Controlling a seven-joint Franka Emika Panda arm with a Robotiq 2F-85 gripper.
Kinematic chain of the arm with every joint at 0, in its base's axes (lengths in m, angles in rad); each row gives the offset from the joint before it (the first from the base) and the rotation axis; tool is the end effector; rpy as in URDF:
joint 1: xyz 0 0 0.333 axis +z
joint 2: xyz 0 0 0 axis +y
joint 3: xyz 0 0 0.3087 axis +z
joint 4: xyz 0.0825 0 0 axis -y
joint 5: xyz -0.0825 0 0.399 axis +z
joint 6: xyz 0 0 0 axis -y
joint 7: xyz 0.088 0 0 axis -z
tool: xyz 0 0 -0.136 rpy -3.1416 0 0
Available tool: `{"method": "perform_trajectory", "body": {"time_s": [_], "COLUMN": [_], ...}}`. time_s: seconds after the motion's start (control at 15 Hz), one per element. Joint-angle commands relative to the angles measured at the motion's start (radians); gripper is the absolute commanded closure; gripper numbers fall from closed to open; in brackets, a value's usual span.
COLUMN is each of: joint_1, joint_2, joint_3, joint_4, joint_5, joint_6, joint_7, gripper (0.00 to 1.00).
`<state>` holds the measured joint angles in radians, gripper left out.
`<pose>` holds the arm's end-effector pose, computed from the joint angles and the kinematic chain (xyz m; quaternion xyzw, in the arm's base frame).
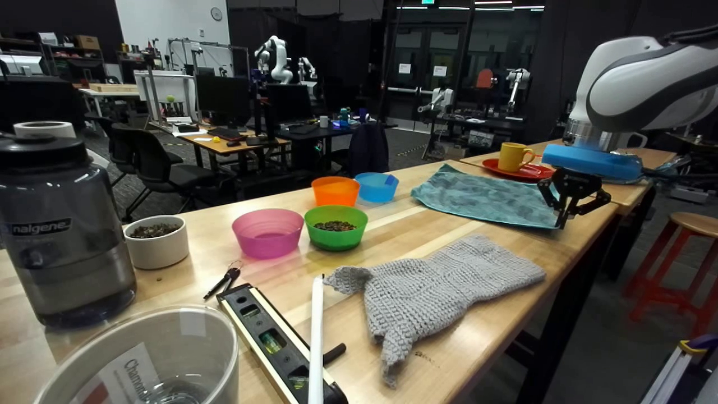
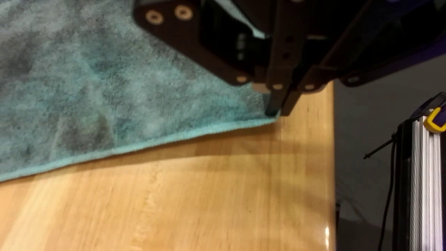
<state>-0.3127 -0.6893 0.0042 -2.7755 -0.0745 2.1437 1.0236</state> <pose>0.3328 -0.1115 0.3683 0.7970 -0.6024 0.0385 0.0211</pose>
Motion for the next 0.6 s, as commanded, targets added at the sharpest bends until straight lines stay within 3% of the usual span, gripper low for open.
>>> {"method": "perform_trajectory", "body": {"time_s": [0.0,0.07,0.53], "joint_1": [0.01,0.008,-0.001], "joint_2": [-0.093,-0.139,-0.158], "joint_3": [-0.002,0.0,0.028], "joint_4": [0.006,-0.031,0.024], "joint_5": [0.013,0.007,-0.047], "joint_6": [-0.083,-0.081,-0.052], "joint_7": [-0.03,-0.036,-0.108], "gripper": [1.0,1.0,1.0]}}
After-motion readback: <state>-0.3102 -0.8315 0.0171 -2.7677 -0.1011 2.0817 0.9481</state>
